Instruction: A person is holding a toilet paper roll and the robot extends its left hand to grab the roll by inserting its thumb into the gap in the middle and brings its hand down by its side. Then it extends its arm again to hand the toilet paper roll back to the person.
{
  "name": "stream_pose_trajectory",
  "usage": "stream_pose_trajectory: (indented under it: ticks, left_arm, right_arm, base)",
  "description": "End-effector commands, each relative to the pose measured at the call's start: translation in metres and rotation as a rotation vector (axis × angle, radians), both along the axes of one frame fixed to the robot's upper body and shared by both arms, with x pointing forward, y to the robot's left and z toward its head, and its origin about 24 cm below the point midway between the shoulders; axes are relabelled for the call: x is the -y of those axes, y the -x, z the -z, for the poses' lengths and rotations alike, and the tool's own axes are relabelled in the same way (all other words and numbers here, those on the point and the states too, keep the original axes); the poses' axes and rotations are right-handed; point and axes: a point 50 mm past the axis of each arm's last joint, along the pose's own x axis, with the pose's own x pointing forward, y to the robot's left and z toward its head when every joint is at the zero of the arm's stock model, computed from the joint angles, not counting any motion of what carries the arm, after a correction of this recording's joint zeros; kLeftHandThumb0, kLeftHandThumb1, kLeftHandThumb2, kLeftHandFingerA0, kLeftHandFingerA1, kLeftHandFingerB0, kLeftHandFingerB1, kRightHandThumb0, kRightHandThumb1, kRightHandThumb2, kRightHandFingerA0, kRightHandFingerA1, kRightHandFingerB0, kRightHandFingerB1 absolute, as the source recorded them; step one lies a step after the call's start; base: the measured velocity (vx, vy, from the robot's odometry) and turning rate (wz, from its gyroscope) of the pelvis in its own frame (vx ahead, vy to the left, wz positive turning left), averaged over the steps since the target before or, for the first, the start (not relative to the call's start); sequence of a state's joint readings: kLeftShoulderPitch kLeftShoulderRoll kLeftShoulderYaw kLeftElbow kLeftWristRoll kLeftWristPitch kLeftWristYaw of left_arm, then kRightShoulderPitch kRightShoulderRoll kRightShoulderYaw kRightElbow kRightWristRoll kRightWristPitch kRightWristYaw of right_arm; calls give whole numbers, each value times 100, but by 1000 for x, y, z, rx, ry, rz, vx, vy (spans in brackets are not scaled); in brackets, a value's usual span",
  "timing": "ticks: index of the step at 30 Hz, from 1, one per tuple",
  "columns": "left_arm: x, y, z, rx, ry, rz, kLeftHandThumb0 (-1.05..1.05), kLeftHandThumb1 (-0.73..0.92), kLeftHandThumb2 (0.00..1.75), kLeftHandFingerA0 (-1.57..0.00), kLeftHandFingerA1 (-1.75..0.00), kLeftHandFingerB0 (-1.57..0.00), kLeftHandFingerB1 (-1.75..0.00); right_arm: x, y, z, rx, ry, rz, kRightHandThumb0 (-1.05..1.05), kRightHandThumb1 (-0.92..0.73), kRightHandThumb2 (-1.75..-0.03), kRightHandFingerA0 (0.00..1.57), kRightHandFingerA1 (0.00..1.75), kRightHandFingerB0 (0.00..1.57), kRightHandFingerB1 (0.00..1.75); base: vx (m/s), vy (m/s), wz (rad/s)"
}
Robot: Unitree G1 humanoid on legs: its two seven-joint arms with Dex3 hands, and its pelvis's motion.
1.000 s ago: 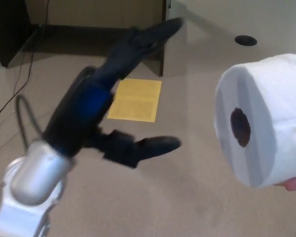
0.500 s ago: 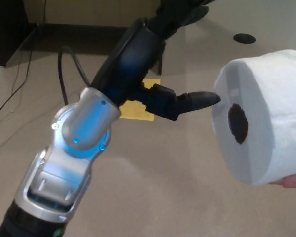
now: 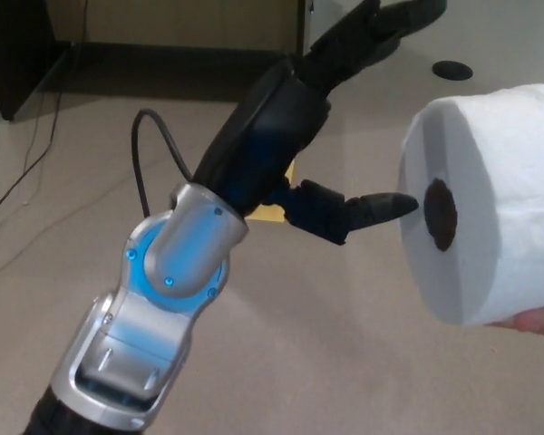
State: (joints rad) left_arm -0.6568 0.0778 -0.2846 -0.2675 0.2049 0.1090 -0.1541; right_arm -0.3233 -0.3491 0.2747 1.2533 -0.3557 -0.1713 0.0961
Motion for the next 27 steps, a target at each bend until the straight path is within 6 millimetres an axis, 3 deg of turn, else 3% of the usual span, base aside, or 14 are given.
stream_pose_trajectory:
  ticks: [1, 2, 3, 4, 5, 6, 7, 11, 17, 18, 20, 24, 25, 27]
  left_arm:
    - [-6, -2, 2, 0, -30, -38, -57, 38, 65, -22, -41, -12, -33]
    - [-7, -2, 2, 2, -33, -33, -56, 38, 64, -21, -41, -11, -33]
    - [-8, -2, 2, -9, -34, -35, -55, 38, 64, -20, -40, -11, -33]
    - [-9, -2, 2, -14, -35, -36, -55, 38, 64, -20, -40, -11, -33]
    - [-10, -3, 1, -15, -27, -34, -56, 37, 64, -19, -40, -12, -33]
    - [-11, -3, 0, -16, -15, -30, -56, 37, 64, -19, -40, -12, -33]
    - [-11, -3, -1, -20, -15, -27, -56, 37, 64, -18, -40, -12, -33]
    - [-12, -5, -4, -24, -16, -27, -55, 37, 63, -18, -39, -12, -33]
    - [-6, -4, -10, 28, -42, -16, -50, 37, 61, -19, -40, -10, -32]
    - [-5, -3, -10, 31, -46, -18, -51, 37, 62, -20, -40, -10, -32]
    - [-2, -2, -11, 45, -57, -23, -51, 37, 61, -20, -39, -10, -31]
    - [4, -3, -11, 51, -49, 0, -48, 37, 60, -20, -39, -10, -31]
    - [6, -4, -9, 47, -42, 8, -48, 36, 60, -20, -40, -10, -31]
    - [8, -6, -7, 30, -37, 17, -50, 36, 62, -23, -40, -9, -32]
  right_arm:
    - [4, -3, -3, -11, 8, 3, -45, -57, -87, 58, 67, 28, 48]
    - [3, -4, -4, -6, 17, -7, -40, -70, -61, 64, 62, 35, 35]
    - [3, -6, -5, -4, 20, -10, -46, -57, -86, 61, 68, 30, 48]
    - [4, -6, -5, -4, 21, -11, -46, -57, -86, 61, 68, 30, 48]
    - [4, -6, -5, -4, 18, -6, -38, -70, -60, 63, 58, 36, 35]
    - [5, -6, -6, -5, 13, 0, -38, -70, -60, 63, 58, 36, 35]
    - [4, -6, -5, -6, 12, 1, -45, -56, -86, 58, 66, 29, 48]
    - [4, -7, -6, -1, -3, 12, -37, -71, -60, 63, 60, 35, 35]
    - [-1, -14, -8, 16, 6, -8, -37, -71, -60, 65, 61, 35, 35]
    - [-1, -14, -8, 18, 8, -10, -44, -56, -86, 60, 68, 29, 48]
    - [0, -14, -8, 17, 11, -10, -38, -70, -60, 65, 61, 35, 35]
    - [0, -14, -9, 23, -9, 2, -43, -55, -84, 59, 67, 27, 47]
    - [0, -13, -9, 21, -11, 1, -38, -71, -60, 63, 59, 34, 34]
    - [-1, -16, -10, 23, -11, -3, -45, -55, -85, 57, 66, 28, 47]
  base:
    - [0, 0, 0]
    - [0, 0, 0]
    - [0, 0, 0]
    - [0, 0, 0]
    - [0, 0, 0]
    - [0, 0, 0]
    - [0, 0, 0]
    - [0, 0, 0]
    - [0, 0, 0]
    - [0, 0, 0]
    - [0, 0, 0]
    - [0, 0, 0]
    - [0, 0, 0]
    - [0, 0, 0]
